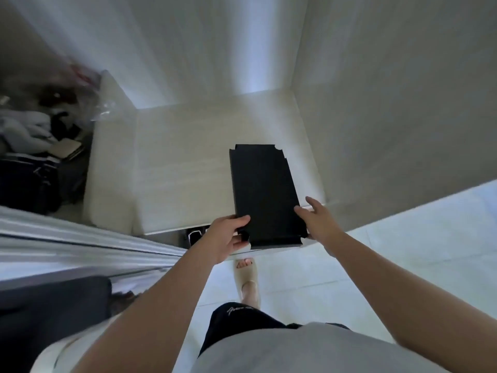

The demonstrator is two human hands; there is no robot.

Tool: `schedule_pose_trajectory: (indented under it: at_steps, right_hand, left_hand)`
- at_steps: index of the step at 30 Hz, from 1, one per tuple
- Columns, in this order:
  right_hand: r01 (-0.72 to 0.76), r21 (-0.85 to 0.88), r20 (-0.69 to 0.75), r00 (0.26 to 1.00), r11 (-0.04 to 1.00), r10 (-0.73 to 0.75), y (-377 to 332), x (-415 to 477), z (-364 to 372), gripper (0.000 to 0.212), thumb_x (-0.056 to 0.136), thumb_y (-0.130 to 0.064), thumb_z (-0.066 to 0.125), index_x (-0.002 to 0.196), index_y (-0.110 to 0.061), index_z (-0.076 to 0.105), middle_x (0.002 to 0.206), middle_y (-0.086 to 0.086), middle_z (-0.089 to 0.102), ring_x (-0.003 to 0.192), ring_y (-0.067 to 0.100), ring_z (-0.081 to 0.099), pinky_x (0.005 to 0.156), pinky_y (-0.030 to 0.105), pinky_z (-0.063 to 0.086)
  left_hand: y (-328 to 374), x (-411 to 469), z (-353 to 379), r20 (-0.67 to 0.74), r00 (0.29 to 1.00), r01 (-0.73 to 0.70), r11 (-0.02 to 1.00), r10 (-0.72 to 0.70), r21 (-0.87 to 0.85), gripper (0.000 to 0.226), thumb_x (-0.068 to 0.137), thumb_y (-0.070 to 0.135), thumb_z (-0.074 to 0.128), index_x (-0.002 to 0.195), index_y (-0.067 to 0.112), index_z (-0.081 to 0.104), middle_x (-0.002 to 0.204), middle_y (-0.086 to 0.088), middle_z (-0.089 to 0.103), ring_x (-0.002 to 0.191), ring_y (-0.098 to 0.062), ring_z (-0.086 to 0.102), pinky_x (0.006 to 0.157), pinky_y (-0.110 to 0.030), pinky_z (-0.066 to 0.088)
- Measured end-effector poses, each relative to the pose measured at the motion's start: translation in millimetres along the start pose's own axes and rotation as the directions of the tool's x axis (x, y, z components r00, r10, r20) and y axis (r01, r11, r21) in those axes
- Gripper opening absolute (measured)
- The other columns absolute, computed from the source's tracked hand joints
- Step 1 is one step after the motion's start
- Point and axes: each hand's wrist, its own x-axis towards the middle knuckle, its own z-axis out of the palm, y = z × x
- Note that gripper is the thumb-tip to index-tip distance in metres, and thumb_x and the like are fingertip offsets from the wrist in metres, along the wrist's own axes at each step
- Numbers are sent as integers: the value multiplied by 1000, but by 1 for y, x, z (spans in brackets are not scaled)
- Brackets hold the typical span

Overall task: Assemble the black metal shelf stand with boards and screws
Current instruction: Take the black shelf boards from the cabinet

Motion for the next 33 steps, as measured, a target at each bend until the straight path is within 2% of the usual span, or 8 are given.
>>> schedule_pose_trajectory:
  at_steps: [2, 5, 11, 17, 21, 25, 28, 33]
  right_hand:
    - [-9, 33, 32, 999, 999, 8, 19, -19, -10, 59, 102, -31, 57, 155, -26, 33, 131, 7, 59, 117, 30, 62, 89, 41, 56]
    - [-14, 24, 111, 994, 1000, 12, 56, -51, -31, 57, 102, -30, 57, 154, -25, 34, 127, 6, 61, 111, 28, 65, 65, 28, 54]
    - [16, 18, 219, 976, 1000, -20, 143, -115, -60, 33, 101, -26, 61, 133, -32, 59, 111, 0, 71, 90, 19, 70, 62, 23, 55]
    - [-20, 62, 290, 957, 998, 1, 209, -171, -64, 27, 100, -23, 62, 123, -37, 64, 110, -4, 75, 89, 17, 72, 64, 23, 57]
    - [-40, 62, 272, 962, 997, 21, 249, -201, -53, 25, 100, -24, 61, 119, -41, 63, 105, -5, 76, 86, 17, 72, 67, 25, 57]
    - [-50, 70, 236, 971, 996, 32, 292, -228, -42, 27, 101, -24, 59, 97, -50, 63, 82, -8, 78, 72, 8, 73, 60, 23, 58]
    - [-74, 79, 177, 983, 994, 59, 341, -248, -32, 30, 100, -27, 59, 92, -55, 61, 80, -6, 77, 72, 7, 73, 64, 27, 62]
    - [-150, 112, 87, 986, 982, 141, 422, -273, -24, 30, 100, -29, 58, 90, -57, 59, 78, -11, 77, 70, 6, 73, 62, 25, 59]
  left_hand:
    - [-31, -23, 3, -6, 1000, -26, 999, 26, -25, 20, 92, 18, 70, 111, 13, 69, 98, -4, 74, 72, -19, 72, 70, -34, 57]
    - [-81, -59, 13, -11, 998, -67, 996, 67, -61, 22, 92, 17, 69, 113, 12, 70, 102, -5, 75, 83, -23, 75, 75, -38, 59]
    - [-182, -126, 37, -29, 997, -75, 991, 72, -114, 24, 92, 17, 69, 116, 14, 71, 100, -3, 77, 86, -21, 75, 80, -36, 58]
    - [-254, -178, 32, -72, 997, -30, 996, 24, -87, 24, 93, 18, 69, 117, 15, 70, 112, -4, 74, 95, -24, 74, 83, -36, 58]
    - [-294, -199, 23, -76, 997, -21, 999, 18, -38, 29, 95, 18, 67, 124, 20, 66, 121, -2, 71, 104, -25, 71, 87, -37, 58]
    - [-330, -212, 12, -59, 998, -29, 998, 32, 50, 33, 97, 18, 64, 128, 26, 63, 117, 4, 73, 101, -24, 73, 88, -36, 58]
    - [-369, -213, 2, -24, 1000, 5, 995, -3, 104, 34, 98, 17, 62, 130, 30, 62, 118, 4, 72, 102, -24, 73, 93, -38, 56]
    - [-436, -212, -5, 44, 993, 98, 978, -108, 186, 33, 99, 21, 60, 130, 30, 62, 124, 1, 69, 105, -25, 71, 86, -35, 57]
